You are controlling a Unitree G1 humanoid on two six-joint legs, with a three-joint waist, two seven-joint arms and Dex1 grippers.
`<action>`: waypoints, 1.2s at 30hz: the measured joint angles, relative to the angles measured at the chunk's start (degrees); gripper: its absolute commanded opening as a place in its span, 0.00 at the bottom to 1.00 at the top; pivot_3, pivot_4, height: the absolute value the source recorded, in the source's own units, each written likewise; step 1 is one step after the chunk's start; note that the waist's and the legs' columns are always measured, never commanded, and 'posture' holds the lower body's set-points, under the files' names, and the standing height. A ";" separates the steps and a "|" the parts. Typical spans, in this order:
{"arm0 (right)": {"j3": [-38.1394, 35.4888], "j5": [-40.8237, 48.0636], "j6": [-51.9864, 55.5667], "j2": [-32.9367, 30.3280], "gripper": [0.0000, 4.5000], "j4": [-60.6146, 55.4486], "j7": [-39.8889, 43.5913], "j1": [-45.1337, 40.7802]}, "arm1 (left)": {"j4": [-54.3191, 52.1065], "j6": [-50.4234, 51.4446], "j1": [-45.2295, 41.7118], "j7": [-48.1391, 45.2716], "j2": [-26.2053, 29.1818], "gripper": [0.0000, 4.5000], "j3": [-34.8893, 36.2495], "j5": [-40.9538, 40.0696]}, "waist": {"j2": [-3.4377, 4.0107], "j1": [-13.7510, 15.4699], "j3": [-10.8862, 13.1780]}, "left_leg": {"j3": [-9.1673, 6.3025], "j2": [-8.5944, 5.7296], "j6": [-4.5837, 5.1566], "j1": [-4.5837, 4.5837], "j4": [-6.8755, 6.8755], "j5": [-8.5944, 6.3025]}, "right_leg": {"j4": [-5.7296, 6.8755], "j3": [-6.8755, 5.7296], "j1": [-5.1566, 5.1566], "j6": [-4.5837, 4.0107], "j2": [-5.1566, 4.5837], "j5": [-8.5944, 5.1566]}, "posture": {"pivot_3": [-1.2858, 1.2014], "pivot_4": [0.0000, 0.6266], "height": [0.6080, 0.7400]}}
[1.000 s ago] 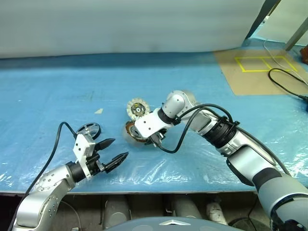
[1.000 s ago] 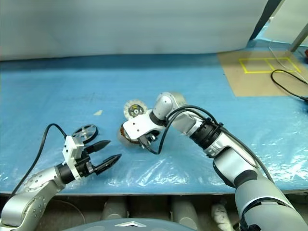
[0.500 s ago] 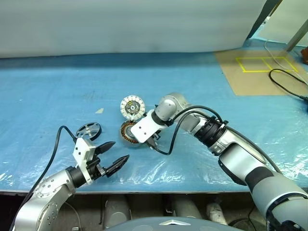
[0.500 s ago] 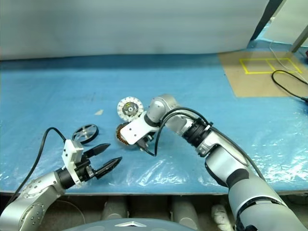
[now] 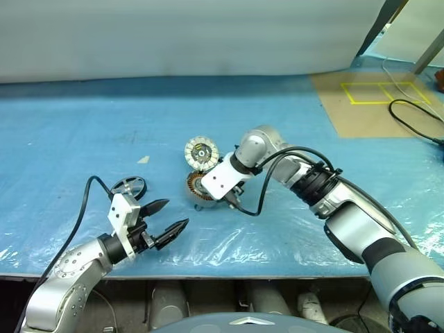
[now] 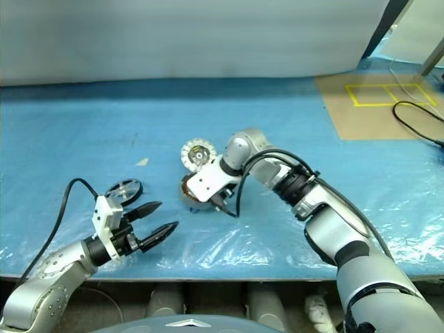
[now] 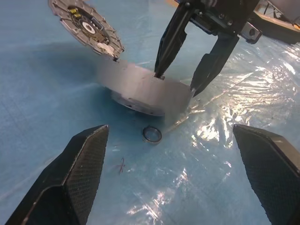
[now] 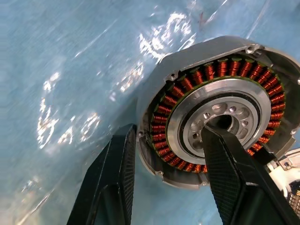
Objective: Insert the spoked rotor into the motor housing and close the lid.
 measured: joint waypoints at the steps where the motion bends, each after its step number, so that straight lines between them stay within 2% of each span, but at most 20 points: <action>1: -0.04 0.07 -0.09 -0.92 0.42 -1.09 0.46 0.36 | 0.19 0.00 -0.14 -0.07 0.00 1.00 -0.05 0.02 | 0.00 0.00 0.00 | 0.00 0.00 0.00 0.00 0.00 0.00 | -0.01 0.00 0.00 0.00 0.00 0.00 | 0.52 0.24 1.00; 10: -0.77 1.18 -1.22 -6.99 0.42 -8.89 2.62 4.99 | 1.28 -0.01 -0.47 -0.59 0.04 1.00 -0.59 0.11 | -0.02 0.03 0.00 | 0.00 0.00 0.12 0.04 0.00 -0.06 | 0.01 0.02 0.02 0.00 0.00 0.00 | 0.52 0.24 1.00; 25: -0.79 -0.10 1.52 -6.64 0.42 -6.61 2.41 4.44 | 1.50 -0.01 -1.25 -1.07 0.09 1.00 -0.96 0.15 | -0.03 0.19 -0.01 | 0.01 -0.02 0.15 0.11 0.11 -0.08 | 0.05 0.02 0.13 -0.05 -0.04 0.03 | 0.52 0.24 1.00; 36: -0.94 1.05 0.61 -11.25 0.42 -8.30 4.24 5.08 | 2.01 -0.05 -2.40 -1.52 0.05 1.00 -2.22 0.44 | -0.04 0.20 -0.01 | 0.00 -0.02 0.17 0.13 0.11 -0.08 | 0.04 0.01 0.16 -0.05 -0.05 0.03 | 0.52 0.24 1.00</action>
